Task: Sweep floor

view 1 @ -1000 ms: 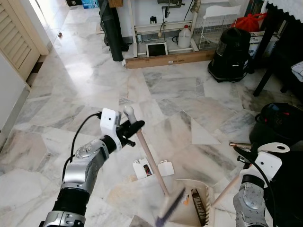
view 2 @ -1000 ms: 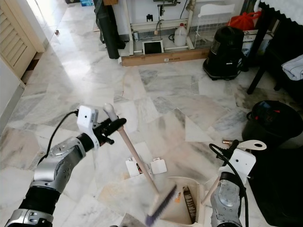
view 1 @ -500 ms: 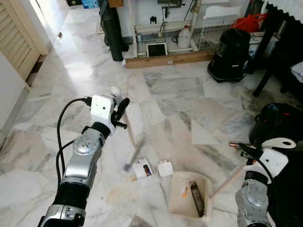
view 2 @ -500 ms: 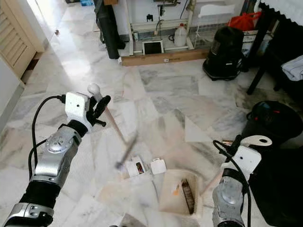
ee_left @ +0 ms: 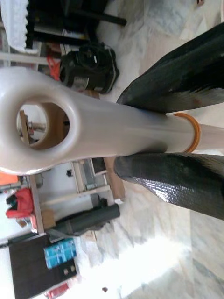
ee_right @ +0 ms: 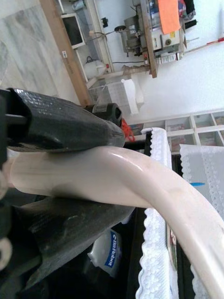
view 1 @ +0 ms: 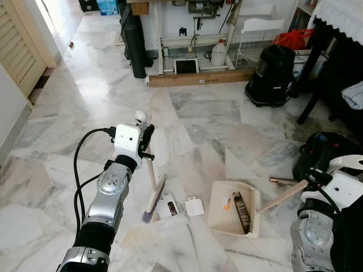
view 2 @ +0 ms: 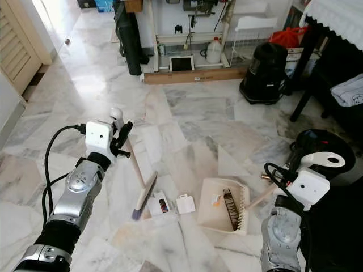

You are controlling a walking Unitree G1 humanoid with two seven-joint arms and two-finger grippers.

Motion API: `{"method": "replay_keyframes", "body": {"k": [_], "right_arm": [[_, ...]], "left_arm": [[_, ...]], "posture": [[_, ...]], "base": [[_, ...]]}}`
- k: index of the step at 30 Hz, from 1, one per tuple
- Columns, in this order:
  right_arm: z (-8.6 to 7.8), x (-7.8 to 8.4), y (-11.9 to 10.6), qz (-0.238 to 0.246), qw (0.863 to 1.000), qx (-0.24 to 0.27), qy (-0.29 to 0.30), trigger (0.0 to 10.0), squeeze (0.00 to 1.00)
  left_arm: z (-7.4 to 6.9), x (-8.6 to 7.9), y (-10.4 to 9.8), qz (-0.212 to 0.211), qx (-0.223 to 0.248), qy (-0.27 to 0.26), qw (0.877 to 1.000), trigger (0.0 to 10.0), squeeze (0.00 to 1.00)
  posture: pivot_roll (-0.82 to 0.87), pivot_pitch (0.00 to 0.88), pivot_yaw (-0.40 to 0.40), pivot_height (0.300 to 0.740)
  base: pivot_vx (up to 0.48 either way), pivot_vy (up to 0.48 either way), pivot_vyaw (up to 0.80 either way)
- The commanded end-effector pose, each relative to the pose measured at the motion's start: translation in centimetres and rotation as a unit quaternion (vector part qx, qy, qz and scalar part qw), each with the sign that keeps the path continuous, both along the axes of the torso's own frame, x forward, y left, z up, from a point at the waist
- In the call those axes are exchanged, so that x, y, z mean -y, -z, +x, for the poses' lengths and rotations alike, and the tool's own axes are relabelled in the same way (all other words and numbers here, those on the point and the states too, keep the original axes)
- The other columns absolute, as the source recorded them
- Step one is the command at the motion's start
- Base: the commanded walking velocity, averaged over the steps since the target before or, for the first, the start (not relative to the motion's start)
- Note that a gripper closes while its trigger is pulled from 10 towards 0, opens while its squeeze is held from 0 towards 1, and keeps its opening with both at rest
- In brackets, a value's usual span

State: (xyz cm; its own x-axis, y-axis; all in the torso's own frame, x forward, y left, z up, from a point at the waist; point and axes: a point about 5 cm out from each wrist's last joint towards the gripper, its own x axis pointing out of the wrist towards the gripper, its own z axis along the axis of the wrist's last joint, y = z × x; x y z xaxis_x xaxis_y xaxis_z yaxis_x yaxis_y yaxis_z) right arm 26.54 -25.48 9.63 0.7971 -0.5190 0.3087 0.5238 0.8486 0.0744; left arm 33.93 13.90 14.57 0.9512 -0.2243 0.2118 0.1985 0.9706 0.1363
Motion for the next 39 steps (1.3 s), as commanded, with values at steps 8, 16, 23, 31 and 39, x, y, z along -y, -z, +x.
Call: {"method": "replay_keyframes", "body": {"k": [8,16,23,31,39], "right_arm": [[0.7,-1.6,0.1,0.021,0.999,-0.005,-0.025,10.0,0.0],[1.6,-2.1,-0.6,0.003,0.998,-0.005,-0.057,10.0,0.0],[2.1,-2.3,-1.1,0.002,0.998,-0.004,-0.07,10.0,0.0],[2.2,-2.4,-1.3,-0.002,0.996,-0.006,-0.085,10.0,0.0],[2.2,-2.6,-0.8,0.005,0.997,-0.014,-0.082,10.0,0.0]], "left_arm": [[0.9,-1.5,0.6,-0.013,0.003,-0.052,0.999,10.0,0.0],[0.5,-3.0,1.8,-0.014,-0.005,-0.087,0.996,10.0,0.0],[-0.5,-3.9,2.4,-0.013,0.006,-0.1,0.995,10.0,0.0],[-1.9,-4.4,3.0,-0.007,0.011,-0.103,0.995,10.0,0.0],[-1.7,-4.3,2.7,-0.003,0.011,-0.095,0.995,10.0,0.0]], "posture": [[0.08,0.0,0.004,0.74],[0.1,0.0,-0.027,0.74],[0.13,0.0,-0.047,0.74],[0.16,0.0,-0.061,0.74],[0.16,0.0,-0.037,0.74]], "base": [[0.0,0.0,0.0],[0.0,0.0,0.0],[0.0,0.0,0.0],[0.0,0.0,0.0],[0.0,0.0,0.0]]}}
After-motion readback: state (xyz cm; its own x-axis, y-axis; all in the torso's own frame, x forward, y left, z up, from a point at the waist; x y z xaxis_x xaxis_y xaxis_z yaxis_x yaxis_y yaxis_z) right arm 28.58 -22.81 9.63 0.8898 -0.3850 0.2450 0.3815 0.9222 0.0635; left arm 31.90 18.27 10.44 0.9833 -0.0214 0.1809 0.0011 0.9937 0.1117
